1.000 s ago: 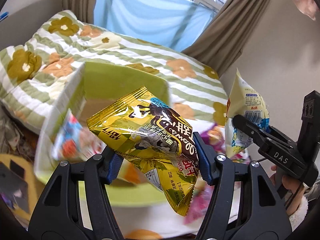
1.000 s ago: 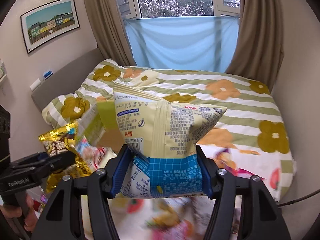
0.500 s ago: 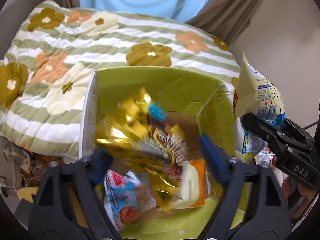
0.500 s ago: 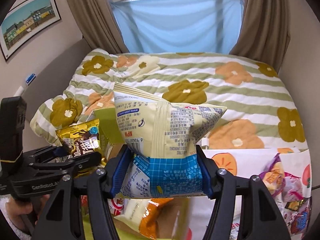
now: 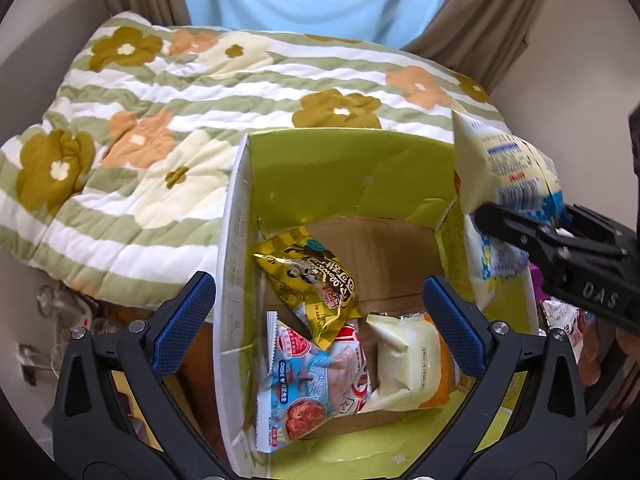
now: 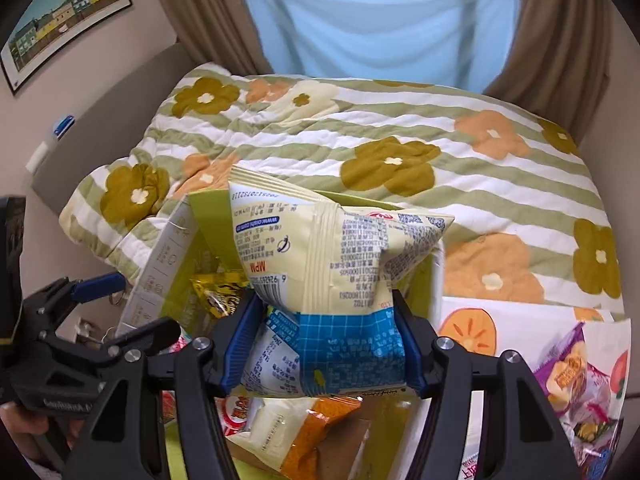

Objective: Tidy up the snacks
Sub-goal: 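Carry both bags over the box and release them inside, then move both tools back toward the remaining snack pile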

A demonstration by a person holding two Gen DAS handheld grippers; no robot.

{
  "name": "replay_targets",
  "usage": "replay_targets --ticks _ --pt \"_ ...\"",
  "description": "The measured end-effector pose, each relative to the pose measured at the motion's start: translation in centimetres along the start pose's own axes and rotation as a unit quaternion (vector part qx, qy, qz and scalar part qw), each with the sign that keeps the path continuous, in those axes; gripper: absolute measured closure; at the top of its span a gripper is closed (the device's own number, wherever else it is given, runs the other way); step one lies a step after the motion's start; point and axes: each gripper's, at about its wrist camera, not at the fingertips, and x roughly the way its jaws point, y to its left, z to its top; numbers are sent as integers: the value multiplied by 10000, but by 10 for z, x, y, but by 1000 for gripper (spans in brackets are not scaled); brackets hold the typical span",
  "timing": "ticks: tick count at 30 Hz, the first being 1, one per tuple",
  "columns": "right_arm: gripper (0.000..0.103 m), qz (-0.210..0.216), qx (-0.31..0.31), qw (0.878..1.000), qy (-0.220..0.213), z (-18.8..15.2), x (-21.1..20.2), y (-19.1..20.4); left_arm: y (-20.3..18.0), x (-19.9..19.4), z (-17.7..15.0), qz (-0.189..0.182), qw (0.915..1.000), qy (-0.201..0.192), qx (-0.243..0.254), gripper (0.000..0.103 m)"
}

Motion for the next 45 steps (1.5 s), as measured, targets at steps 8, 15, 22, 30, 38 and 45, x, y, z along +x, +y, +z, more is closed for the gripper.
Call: replay_targets --ticks 8,15,22,30,38,45 --pt "45 204 -281 9993 128 9 18 16 3 4 -4 172 9998 122 -72 1" --pt "6 336 7 9992 234 5 31 9 3 1 -12 318 9993 172 -1 1" --pt "3 232 53 9996 132 -10 17 6 7 -7 -30 319 9992 237 -58 1" --pt "3 100 125 9998 -145 -22 -25 12 1 -39 -45 115 9999 118 -20 1" --pt "3 -94 518 9982 -304 -47 -75 -1 -26 -76 -53 -178 9989 -272 334 1" --pt "3 -291 760 9956 -466 -82 -126 -36 -82 -96 -69 -414 9959 -447 666 1"
